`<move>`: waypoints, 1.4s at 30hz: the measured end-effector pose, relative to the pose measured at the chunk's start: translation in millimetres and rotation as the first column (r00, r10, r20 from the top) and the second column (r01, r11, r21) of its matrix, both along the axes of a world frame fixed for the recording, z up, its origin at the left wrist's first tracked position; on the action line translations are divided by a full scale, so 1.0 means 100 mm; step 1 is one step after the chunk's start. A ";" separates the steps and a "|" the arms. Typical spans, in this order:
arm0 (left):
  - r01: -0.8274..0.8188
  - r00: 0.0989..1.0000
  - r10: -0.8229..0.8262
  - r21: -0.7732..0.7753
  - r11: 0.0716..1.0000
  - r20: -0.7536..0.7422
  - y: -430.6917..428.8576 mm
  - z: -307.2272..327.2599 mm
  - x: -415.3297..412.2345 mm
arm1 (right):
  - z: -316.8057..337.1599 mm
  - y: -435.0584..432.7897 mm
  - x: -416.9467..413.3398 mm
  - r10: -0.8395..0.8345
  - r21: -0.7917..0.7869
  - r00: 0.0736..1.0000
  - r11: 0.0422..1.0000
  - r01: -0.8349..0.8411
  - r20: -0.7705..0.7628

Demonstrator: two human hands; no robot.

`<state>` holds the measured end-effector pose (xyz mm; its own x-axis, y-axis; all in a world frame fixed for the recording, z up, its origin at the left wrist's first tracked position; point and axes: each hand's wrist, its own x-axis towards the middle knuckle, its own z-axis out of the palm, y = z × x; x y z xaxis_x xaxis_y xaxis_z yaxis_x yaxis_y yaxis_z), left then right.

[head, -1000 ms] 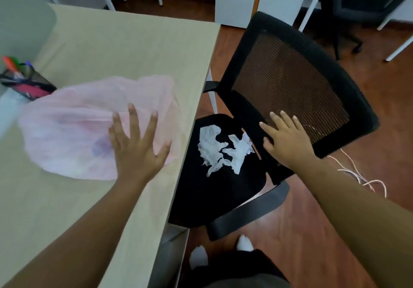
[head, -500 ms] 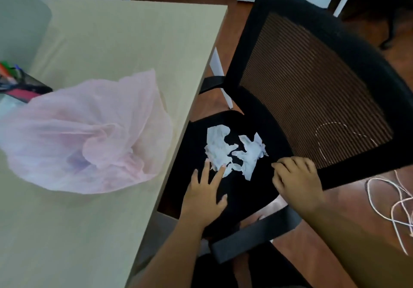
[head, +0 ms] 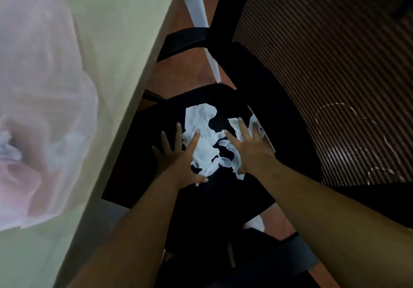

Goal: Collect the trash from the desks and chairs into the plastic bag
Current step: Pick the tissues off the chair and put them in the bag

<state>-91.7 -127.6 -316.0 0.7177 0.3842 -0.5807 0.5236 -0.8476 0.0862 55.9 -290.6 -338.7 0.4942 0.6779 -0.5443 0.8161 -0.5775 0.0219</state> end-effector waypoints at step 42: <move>-0.070 0.889 0.190 -0.287 0.955 0.417 -0.12 2.77 -0.18 | 2.69 0.26 -0.08 0.020 0.431 0.987 0.901 0.052 -0.159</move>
<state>-109.9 -140.0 -39.2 0.8741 0.3722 -0.3120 0.4854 -0.6908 0.5358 48.2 -264.4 -69.4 0.4402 0.8564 -0.2698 0.7791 -0.5137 -0.3594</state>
